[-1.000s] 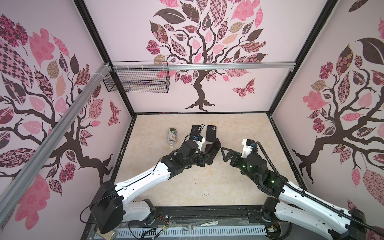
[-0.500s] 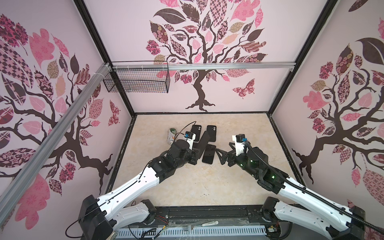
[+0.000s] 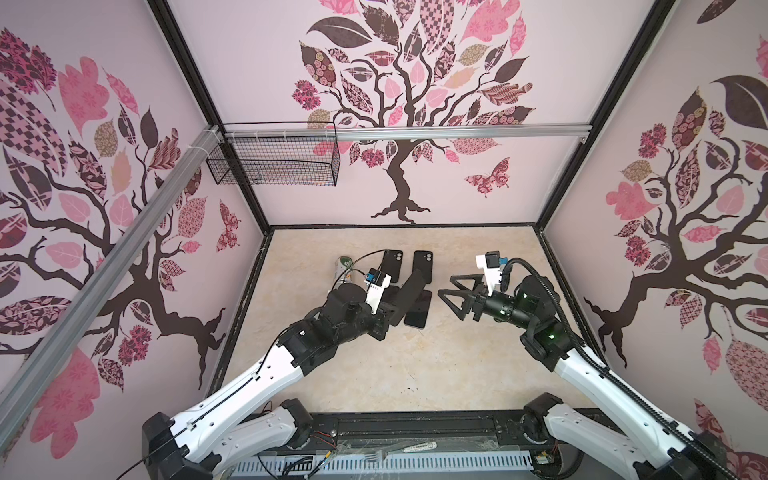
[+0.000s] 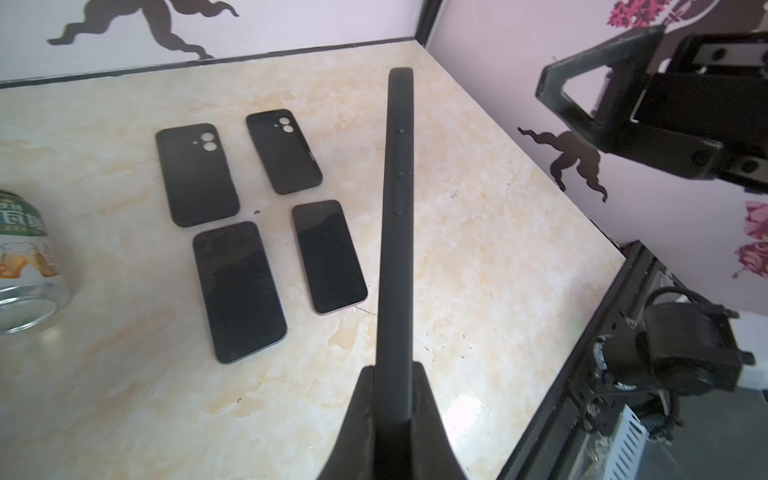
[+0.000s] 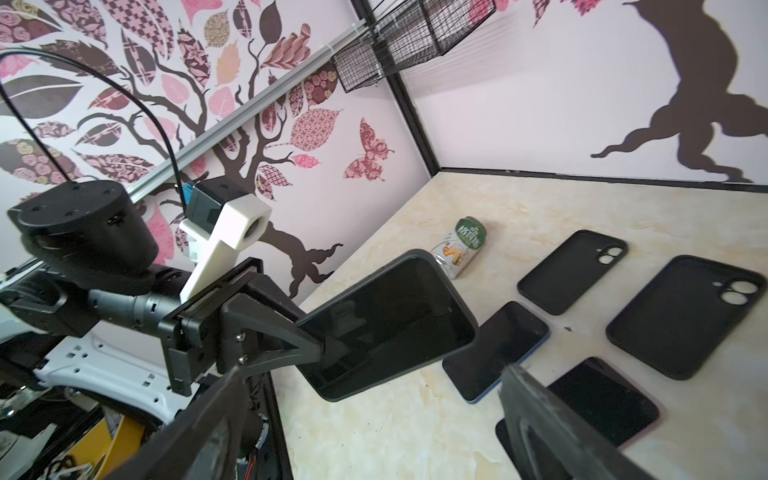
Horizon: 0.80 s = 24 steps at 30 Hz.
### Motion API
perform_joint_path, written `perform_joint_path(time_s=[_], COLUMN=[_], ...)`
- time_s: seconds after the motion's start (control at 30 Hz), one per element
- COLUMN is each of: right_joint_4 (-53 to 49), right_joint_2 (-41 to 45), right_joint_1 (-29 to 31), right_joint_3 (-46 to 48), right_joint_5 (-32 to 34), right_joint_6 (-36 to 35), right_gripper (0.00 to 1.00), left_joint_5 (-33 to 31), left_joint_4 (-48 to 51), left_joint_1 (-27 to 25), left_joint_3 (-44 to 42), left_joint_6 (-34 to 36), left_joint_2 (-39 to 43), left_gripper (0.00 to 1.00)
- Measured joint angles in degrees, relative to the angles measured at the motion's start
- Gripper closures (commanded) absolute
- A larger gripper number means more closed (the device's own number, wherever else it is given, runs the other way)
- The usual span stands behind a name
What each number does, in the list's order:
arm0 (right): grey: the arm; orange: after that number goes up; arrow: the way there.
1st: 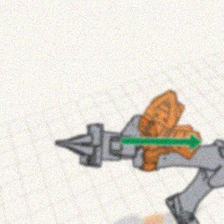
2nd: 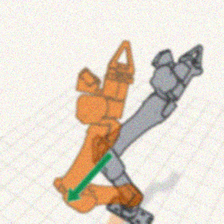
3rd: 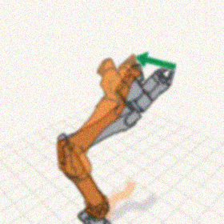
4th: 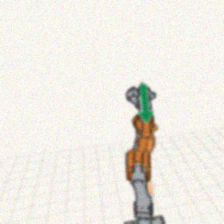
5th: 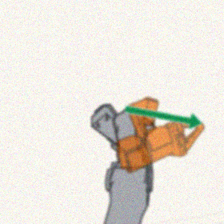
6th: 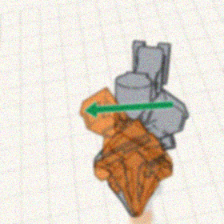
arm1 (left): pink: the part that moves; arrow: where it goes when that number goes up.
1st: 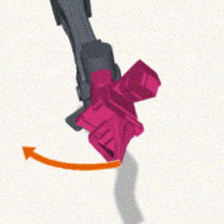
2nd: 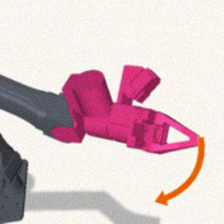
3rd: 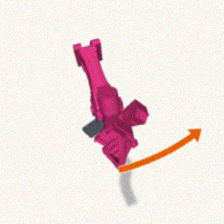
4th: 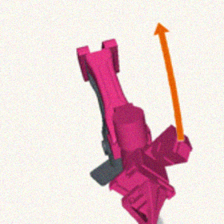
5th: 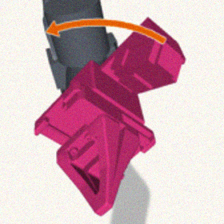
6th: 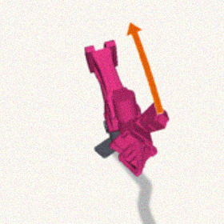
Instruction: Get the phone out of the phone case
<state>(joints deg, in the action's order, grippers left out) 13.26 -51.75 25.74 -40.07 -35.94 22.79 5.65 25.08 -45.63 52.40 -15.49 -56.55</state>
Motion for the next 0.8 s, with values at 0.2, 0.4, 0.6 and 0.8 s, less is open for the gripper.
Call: perform_joint_path(time_s=[0.2,0.4,0.6,0.8], right_joint_4=[-1.22,-5.01,-9.64,-9.86], right_joint_2=[-1.9,-2.4,-2.58,-2.62], right_joint_1=[0.0,0.0,0.0,0.0], right_joint_3=[-4.22,-9.77,-14.73,-15.58], right_joint_5=[-7.34,-9.42,-13.25,-18.86], right_joint_6=[0.7,0.31,-0.9,2.97], right_gripper=[0.06,0.09,0.15,0.2], left_joint_5=[9.4,15.91,22.1,23.58], left_joint_4=[-0.96,-3.93,-5.29,-5.14], left_joint_1=[0.0,0.0,0.0,0.0], left_joint_3=[-0.11,-0.83,-0.9,-0.98], left_joint_6=[4.15,8.07,11.5,14.32], left_joint_2=[2.82,7.06,8.33,8.85], left_gripper=[1.0,1.0,1.0,1.0])
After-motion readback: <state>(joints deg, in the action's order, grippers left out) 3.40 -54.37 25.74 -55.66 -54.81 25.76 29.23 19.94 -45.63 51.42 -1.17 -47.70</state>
